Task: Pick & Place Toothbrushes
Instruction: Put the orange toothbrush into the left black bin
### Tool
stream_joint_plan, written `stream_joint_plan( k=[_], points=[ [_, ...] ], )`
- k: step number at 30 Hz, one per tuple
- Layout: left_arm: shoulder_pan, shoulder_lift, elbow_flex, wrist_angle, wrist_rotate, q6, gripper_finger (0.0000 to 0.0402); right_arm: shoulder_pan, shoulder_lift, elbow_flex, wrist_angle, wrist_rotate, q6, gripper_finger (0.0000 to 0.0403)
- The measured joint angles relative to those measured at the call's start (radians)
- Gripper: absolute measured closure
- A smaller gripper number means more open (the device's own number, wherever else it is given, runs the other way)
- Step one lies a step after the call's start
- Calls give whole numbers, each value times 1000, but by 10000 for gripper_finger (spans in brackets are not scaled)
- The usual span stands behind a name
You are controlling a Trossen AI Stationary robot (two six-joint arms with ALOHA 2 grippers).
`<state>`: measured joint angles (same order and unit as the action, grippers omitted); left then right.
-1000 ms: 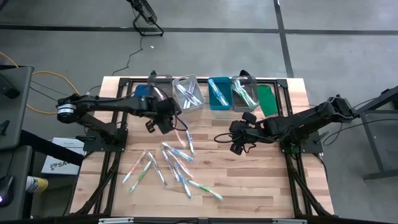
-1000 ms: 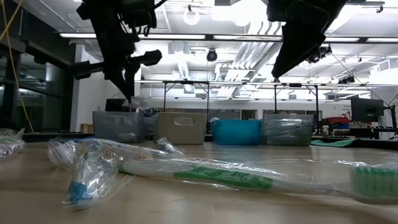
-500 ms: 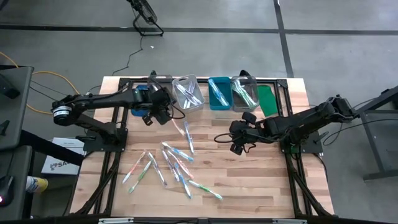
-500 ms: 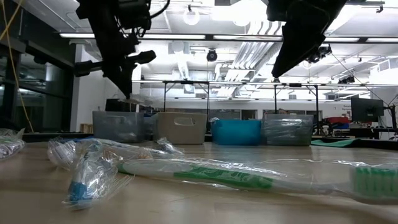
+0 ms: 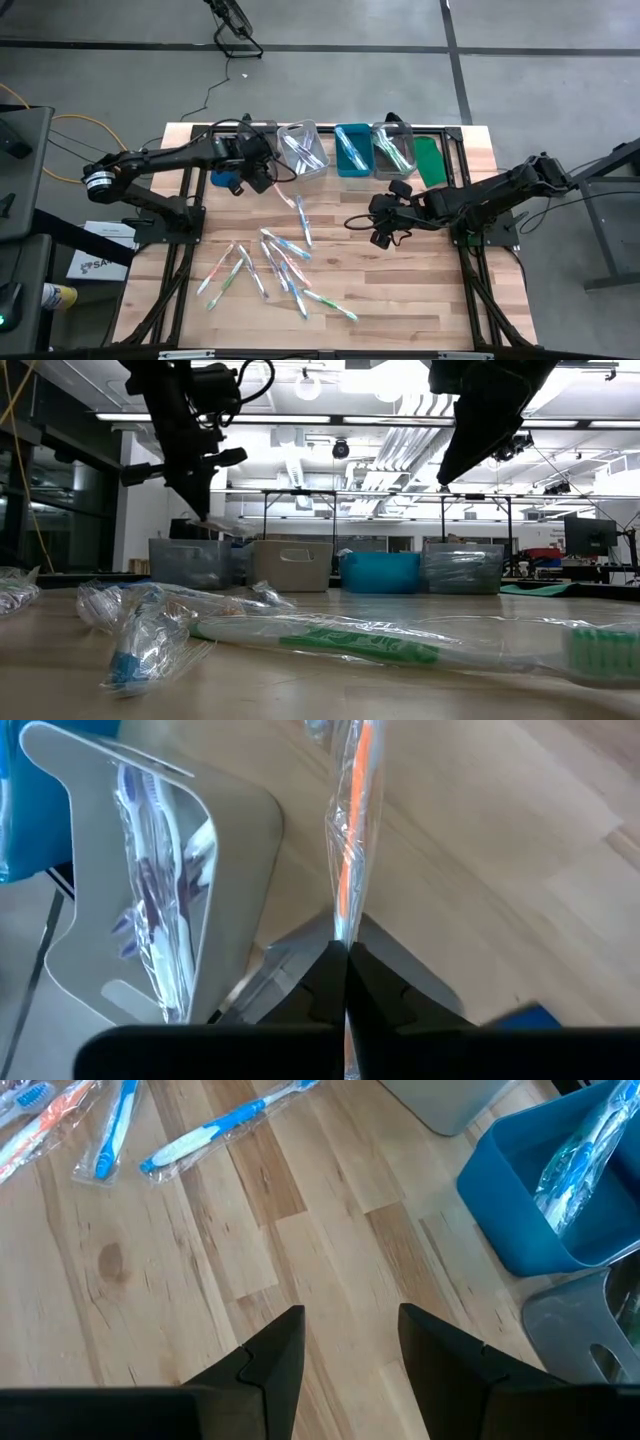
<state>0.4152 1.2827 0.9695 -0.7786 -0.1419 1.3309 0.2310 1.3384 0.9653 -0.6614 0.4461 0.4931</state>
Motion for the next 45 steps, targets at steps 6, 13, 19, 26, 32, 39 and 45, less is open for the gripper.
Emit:
stream_joint_plan(
  k=[6,13,19,26,32,39,45],
  points=[
    [-1,1,64,-75,-27,1,401,0,0,0,0,0,0,248],
    [33,0,194,-137,-52,79,401,0,0,0,4,0,0,248],
    [145,0,251,-137,-53,207,402,0,0,0,8,0,-1,248],
    [334,14,263,-137,8,369,402,0,0,0,9,0,-2,248],
    [420,52,263,-97,59,477,402,0,0,0,31,0,-20,248],
    [445,134,263,-92,29,568,402,0,0,0,49,0,-26,248],
    [452,205,262,-82,-22,605,402,0,0,0,51,0,-26,248]
  ],
)
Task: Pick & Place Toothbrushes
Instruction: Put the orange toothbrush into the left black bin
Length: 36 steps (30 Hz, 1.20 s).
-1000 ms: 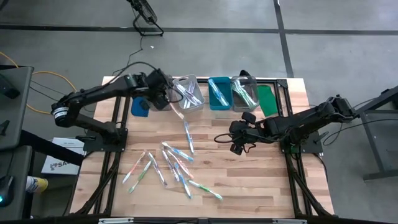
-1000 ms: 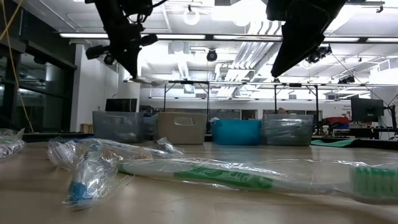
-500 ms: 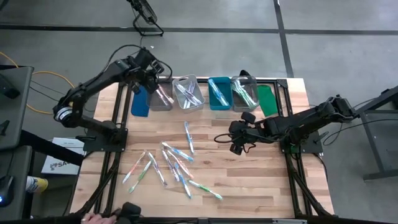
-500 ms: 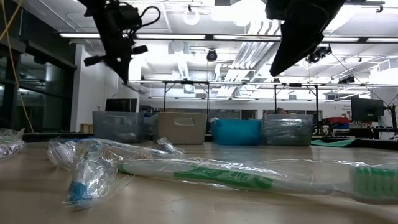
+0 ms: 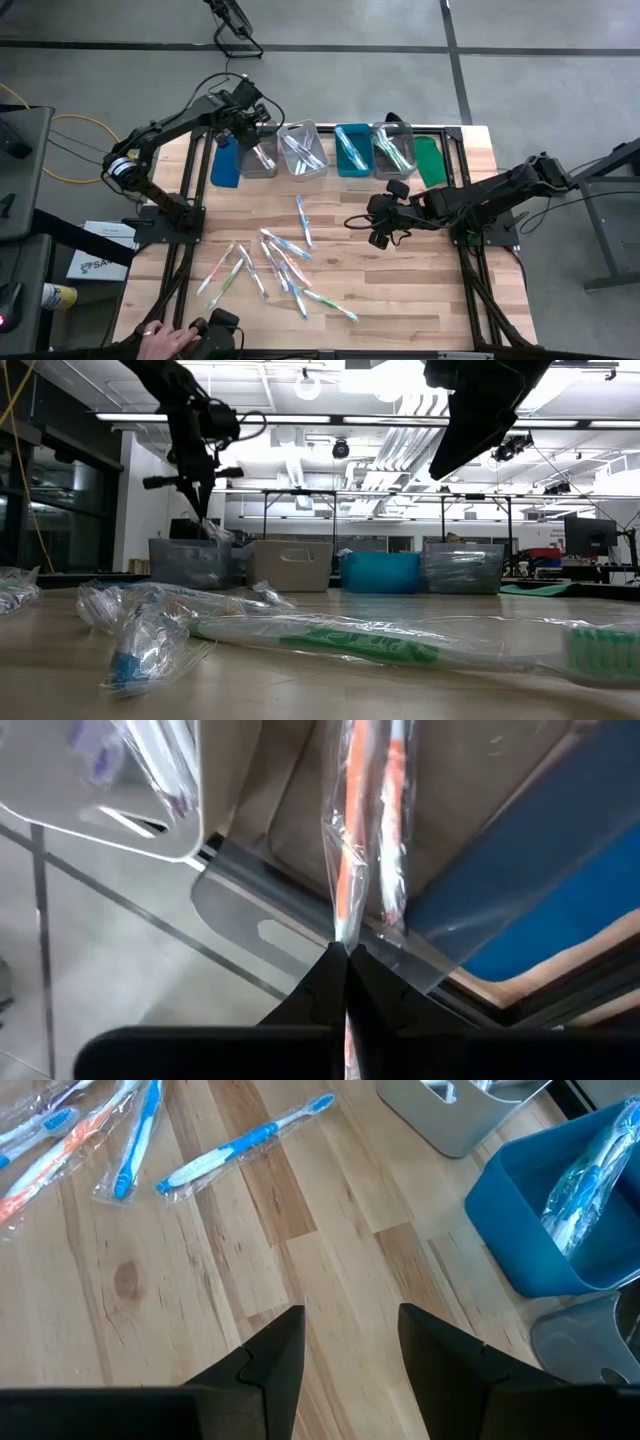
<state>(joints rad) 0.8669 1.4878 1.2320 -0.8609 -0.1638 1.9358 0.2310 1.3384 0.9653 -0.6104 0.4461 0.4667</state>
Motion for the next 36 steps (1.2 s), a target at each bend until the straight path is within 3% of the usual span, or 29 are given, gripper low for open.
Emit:
stream_joint_plan(
  k=[15,23,36],
  points=[
    [72,110,0,30,32,19,402,0,0,0,5,0,0,248],
    [70,112,0,25,158,1,402,0,0,0,5,0,0,248],
    [70,112,0,25,154,-48,402,0,0,0,9,0,0,248]
  ],
)
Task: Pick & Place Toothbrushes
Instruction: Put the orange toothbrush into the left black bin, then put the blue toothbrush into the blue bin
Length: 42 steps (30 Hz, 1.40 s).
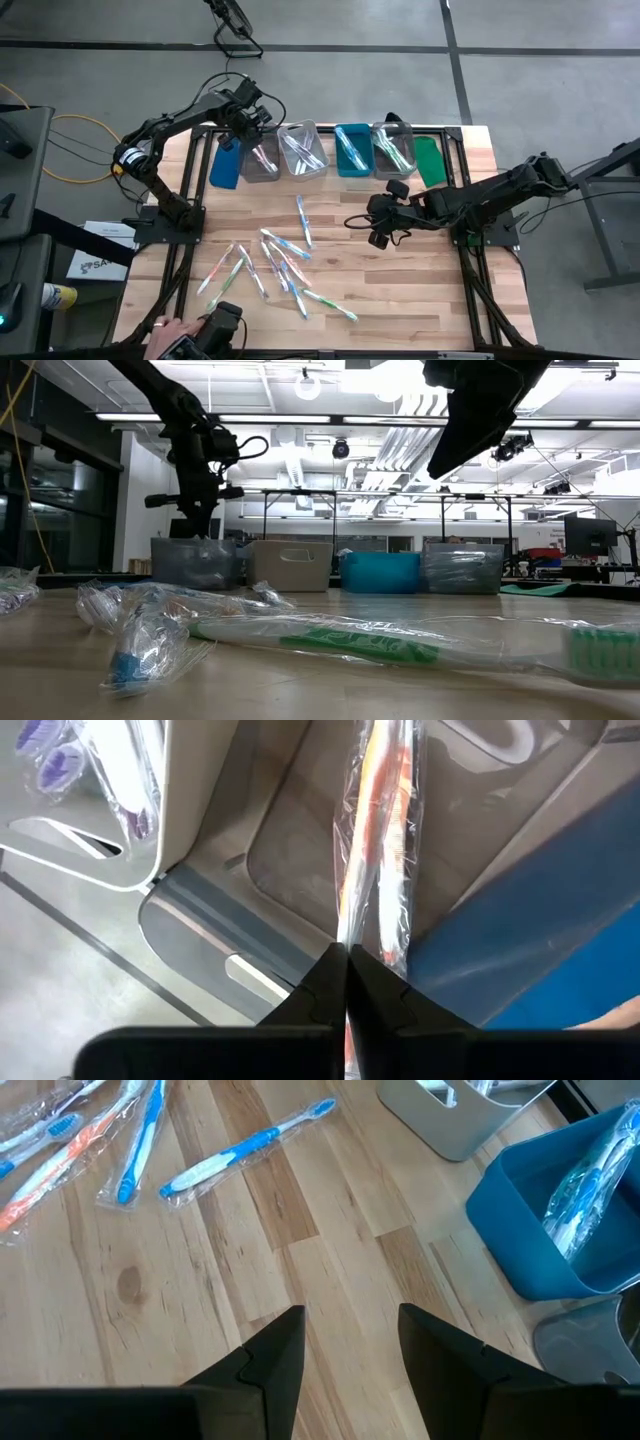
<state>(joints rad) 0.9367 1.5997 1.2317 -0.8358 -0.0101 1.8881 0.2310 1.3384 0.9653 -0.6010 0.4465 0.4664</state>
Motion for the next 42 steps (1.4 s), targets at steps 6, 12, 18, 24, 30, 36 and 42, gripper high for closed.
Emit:
stream_joint_plan(
  k=[6,12,18,24,30,36,42],
  points=[
    [-1,0,0,1,0,-8,374,0,0,0,0,0,0,248],
    [-1,0,0,7,-5,-36,297,0,0,0,0,0,0,248],
    [-27,-31,-1,52,-98,-115,262,0,0,0,4,0,0,248],
    [-75,-121,0,81,-103,-297,271,0,0,0,51,-3,32,248],
    [-128,-190,0,41,55,-480,281,0,0,0,37,-4,26,248],
    [-232,-199,-5,-9,181,-433,282,0,0,0,25,-4,26,248],
    [-379,-172,-24,26,187,-408,279,0,0,0,21,-5,28,248]
  ],
)
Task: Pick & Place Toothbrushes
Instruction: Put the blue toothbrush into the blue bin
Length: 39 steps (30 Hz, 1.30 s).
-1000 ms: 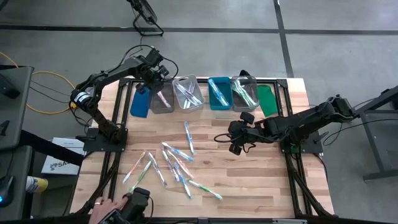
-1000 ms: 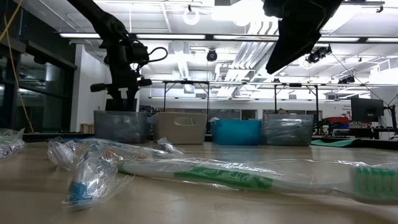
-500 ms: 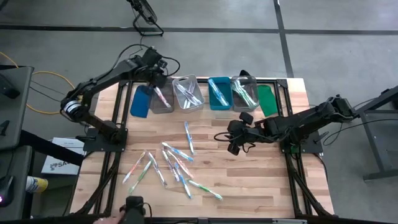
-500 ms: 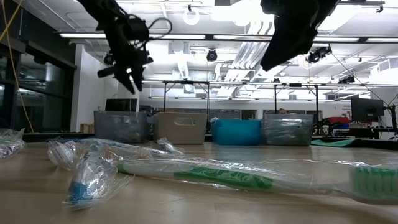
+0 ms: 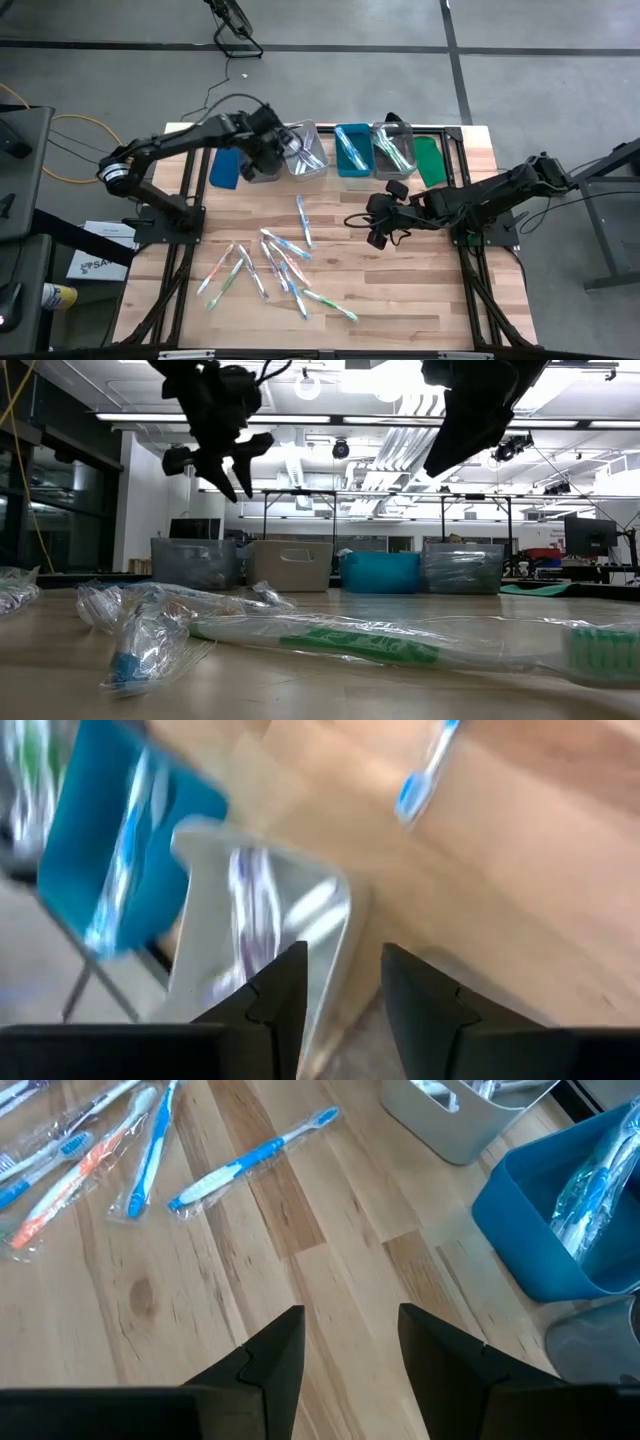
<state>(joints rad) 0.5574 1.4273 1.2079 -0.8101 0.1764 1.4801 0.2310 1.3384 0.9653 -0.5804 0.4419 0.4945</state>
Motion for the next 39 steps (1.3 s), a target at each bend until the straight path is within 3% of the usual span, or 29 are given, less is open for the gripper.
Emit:
stream_joint_plan(
  k=[13,22,39],
  points=[
    [-247,158,0,64,-11,78,184,61,-94,0,-121,60,83,248],
    [-325,295,2,132,-60,119,193,102,-93,0,-124,57,86,248],
    [-322,453,2,208,-55,146,195,109,-93,0,-123,57,87,248]
  ],
)
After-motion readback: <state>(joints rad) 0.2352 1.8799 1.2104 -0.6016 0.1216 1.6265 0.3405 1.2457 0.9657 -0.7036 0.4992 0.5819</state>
